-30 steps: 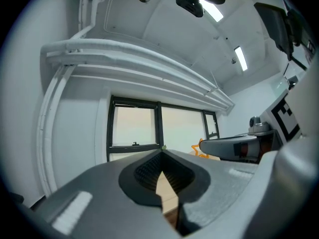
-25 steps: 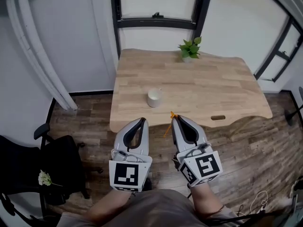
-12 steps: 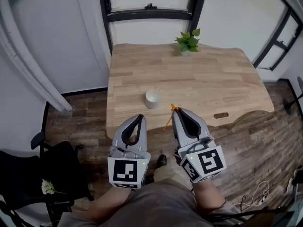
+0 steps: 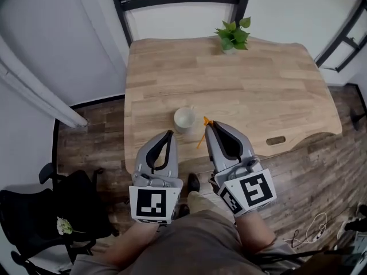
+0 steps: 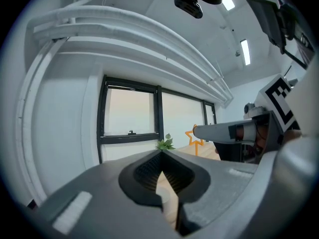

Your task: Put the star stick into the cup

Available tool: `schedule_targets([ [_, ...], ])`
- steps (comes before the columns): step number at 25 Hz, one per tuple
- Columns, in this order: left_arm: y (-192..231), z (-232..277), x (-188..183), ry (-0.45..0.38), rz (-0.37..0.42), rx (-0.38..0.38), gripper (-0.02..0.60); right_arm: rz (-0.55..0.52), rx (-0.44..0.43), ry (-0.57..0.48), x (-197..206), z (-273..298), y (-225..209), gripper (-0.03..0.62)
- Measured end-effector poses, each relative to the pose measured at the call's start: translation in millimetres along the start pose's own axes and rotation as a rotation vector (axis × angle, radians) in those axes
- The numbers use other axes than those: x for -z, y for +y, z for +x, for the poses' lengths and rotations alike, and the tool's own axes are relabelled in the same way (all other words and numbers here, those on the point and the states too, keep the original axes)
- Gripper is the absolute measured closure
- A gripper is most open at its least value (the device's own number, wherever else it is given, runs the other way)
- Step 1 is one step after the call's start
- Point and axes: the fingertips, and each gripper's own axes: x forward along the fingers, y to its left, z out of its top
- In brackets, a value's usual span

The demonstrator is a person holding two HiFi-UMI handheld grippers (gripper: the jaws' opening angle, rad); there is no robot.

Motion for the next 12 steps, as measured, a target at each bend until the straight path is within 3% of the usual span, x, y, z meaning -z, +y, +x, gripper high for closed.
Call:
schedule_targets([
  [12, 19, 80, -1, 0.040, 0.035, -0.059, 0.581, 0.061, -0.129, 0.001, 1, 73, -39, 0.551],
])
